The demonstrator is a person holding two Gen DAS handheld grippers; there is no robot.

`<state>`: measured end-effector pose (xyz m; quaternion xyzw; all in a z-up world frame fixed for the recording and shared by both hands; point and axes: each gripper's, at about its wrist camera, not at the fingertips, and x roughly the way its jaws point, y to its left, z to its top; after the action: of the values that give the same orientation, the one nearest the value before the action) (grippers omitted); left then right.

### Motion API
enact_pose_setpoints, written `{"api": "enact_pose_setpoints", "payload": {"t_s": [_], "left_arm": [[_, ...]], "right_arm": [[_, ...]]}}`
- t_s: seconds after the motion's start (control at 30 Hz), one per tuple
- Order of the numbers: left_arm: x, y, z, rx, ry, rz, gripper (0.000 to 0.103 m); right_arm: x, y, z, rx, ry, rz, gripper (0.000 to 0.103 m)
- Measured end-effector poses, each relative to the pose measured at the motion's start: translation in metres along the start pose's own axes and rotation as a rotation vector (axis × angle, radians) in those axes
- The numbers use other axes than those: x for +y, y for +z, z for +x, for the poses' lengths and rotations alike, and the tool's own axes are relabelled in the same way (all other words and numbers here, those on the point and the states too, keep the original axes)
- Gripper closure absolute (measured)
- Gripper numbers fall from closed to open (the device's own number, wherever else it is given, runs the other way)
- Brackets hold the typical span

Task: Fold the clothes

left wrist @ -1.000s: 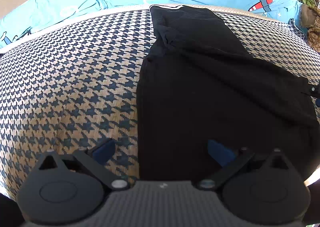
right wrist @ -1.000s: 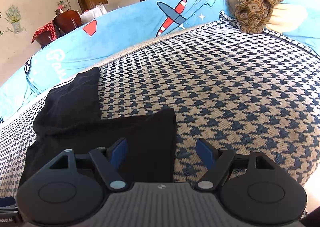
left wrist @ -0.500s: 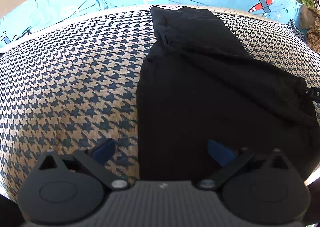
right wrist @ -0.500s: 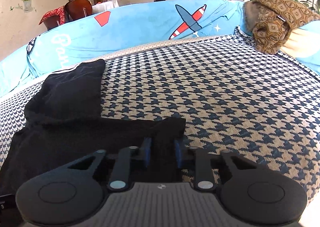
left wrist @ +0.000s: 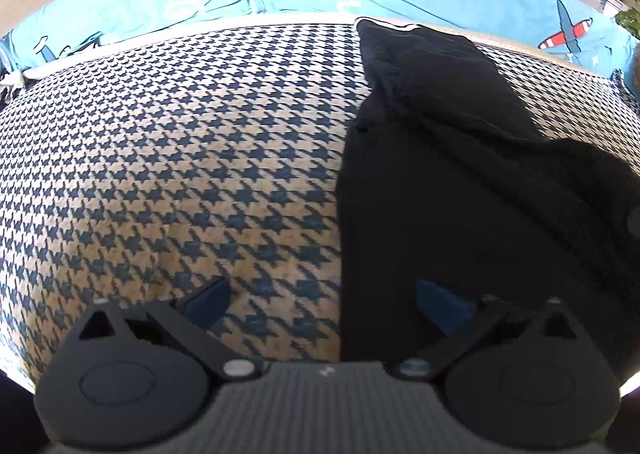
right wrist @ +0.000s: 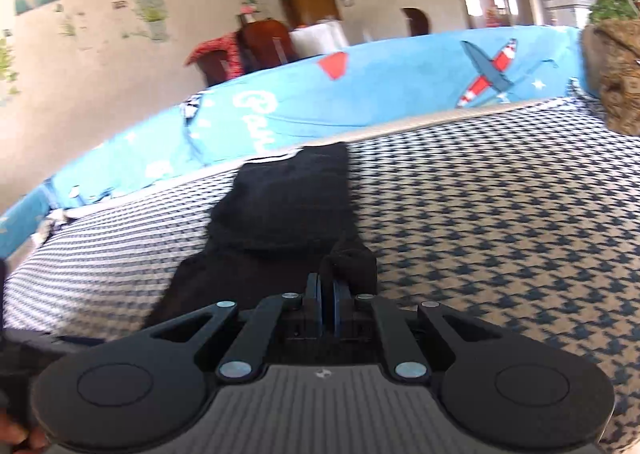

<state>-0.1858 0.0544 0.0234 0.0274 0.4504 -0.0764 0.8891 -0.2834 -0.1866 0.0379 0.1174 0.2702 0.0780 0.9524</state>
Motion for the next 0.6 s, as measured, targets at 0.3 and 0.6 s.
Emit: {"api": "enact_pose_setpoints", "payload": {"t_s": [0.3,0.6], "left_arm": [[0.028,0.002,-0.006,-0.011,0.044,-0.089,0.0],[0.05,-0.001,-0.012,-0.023,0.08,-0.148,0.0]], "right_arm": [[0.067,-0.027,-0.007,0.089,0.25,-0.158,0.094],[0.107,-0.052,0.006,0.208,0.379,-0.29,0.094]]}}
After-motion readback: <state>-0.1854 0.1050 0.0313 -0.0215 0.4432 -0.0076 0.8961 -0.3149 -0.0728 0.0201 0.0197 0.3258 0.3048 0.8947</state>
